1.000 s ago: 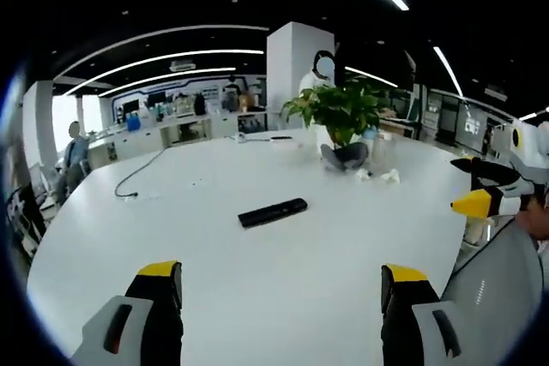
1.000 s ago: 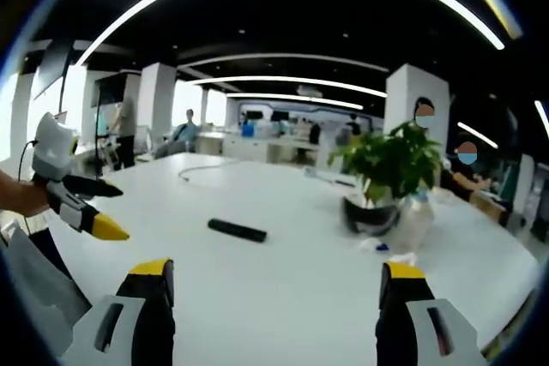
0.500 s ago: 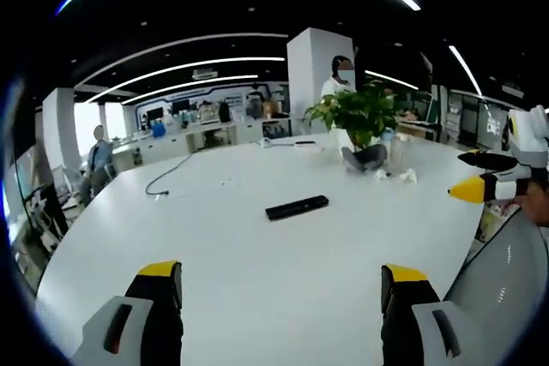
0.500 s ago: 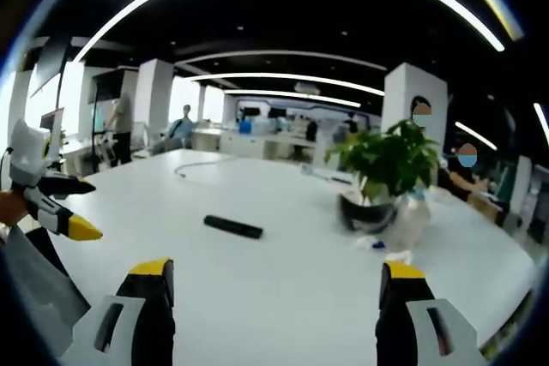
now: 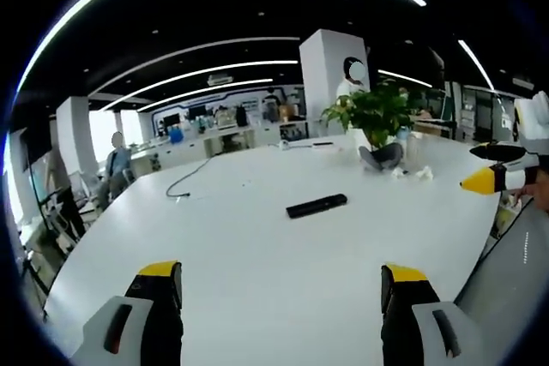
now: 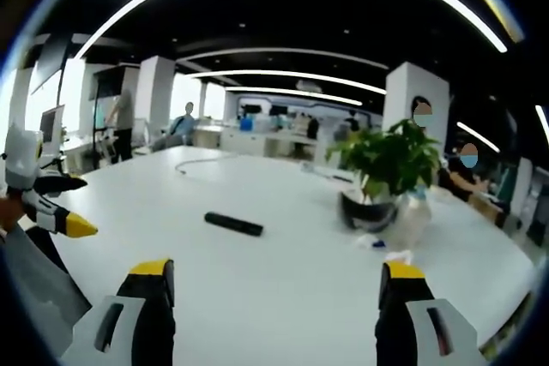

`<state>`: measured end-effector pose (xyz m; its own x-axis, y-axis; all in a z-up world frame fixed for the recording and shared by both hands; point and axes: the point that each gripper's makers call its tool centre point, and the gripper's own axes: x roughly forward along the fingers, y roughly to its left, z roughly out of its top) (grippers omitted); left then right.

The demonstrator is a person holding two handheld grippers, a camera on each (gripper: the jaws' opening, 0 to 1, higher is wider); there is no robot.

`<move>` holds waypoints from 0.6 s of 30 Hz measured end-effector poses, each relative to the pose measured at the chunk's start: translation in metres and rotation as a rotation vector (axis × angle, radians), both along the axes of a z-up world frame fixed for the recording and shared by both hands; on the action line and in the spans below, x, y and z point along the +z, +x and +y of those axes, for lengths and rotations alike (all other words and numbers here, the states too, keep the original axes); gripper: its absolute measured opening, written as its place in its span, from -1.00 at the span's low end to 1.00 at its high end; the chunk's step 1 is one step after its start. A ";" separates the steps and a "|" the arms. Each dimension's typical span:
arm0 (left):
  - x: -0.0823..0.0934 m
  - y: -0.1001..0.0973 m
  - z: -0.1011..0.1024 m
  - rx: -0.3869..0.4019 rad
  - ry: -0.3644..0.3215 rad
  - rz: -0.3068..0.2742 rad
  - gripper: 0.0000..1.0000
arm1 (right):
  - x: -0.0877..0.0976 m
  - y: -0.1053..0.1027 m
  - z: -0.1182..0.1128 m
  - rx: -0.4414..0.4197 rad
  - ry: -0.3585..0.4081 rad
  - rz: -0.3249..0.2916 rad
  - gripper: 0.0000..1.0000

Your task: Press the specified remote control buttons in sequence, fully releasing each button before pressing the next.

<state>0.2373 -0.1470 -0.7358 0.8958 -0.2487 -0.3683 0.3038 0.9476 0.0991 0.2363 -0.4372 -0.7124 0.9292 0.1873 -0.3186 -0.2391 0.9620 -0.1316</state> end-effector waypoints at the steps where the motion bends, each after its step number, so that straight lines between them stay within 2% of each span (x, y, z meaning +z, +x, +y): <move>1: -0.003 0.000 0.000 0.005 -0.006 0.017 1.00 | 0.001 0.000 -0.001 -0.003 -0.001 -0.003 0.98; 4: -0.009 -0.001 0.003 0.010 0.036 0.047 1.00 | 0.001 0.000 -0.002 -0.008 0.010 -0.005 0.98; 11: -0.003 -0.002 0.000 -0.001 0.064 0.004 1.00 | -0.001 -0.001 0.002 0.008 -0.008 0.004 0.98; 14: 0.000 -0.003 -0.002 -0.010 0.046 0.000 1.00 | -0.001 -0.001 0.001 0.002 -0.004 0.008 0.98; 15: 0.005 -0.003 -0.002 -0.008 0.037 -0.024 1.00 | -0.001 -0.001 0.001 0.001 -0.004 0.007 0.98; 18: 0.005 -0.002 0.000 0.003 0.032 -0.025 1.00 | -0.001 -0.002 0.003 0.010 -0.008 0.007 0.98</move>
